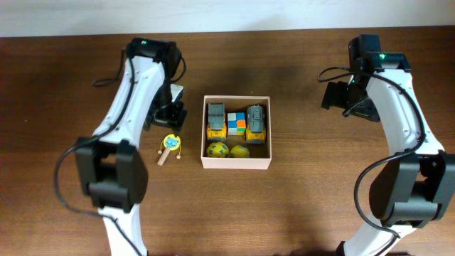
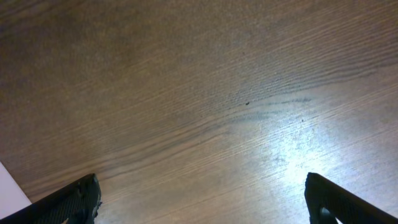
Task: Pack container
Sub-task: 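Release the face ball and move the left gripper to the drum, then lower the left gripper and grasp the mouse drum by its stick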
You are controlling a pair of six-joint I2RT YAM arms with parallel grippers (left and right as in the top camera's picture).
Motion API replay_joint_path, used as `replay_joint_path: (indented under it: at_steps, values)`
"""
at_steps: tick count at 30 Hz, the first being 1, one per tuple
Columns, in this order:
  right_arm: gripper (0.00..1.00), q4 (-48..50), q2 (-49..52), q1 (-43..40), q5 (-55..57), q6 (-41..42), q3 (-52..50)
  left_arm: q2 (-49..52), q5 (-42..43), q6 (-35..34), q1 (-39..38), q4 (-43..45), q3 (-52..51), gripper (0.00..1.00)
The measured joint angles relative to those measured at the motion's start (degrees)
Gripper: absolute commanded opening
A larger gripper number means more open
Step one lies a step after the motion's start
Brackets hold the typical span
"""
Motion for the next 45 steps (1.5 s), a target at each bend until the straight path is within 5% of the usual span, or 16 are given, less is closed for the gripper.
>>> replay_joint_path:
  at_steps: [6,17,45]
  values:
    - [0.99,0.04,-0.02,0.0,0.02,0.0,0.0,-8.04,-1.36,0.76,0.0,9.57,-7.61,0.78]
    - [0.99,0.04,-0.02,0.0,0.02,-0.02,0.0,-8.37,-1.97,3.1,0.0,22.43,-24.2,0.78]
    - [0.99,0.02,0.0,0.0,0.0,0.0,0.0,-8.37,-1.95,6.93,2.97,39.23,-35.63,0.77]
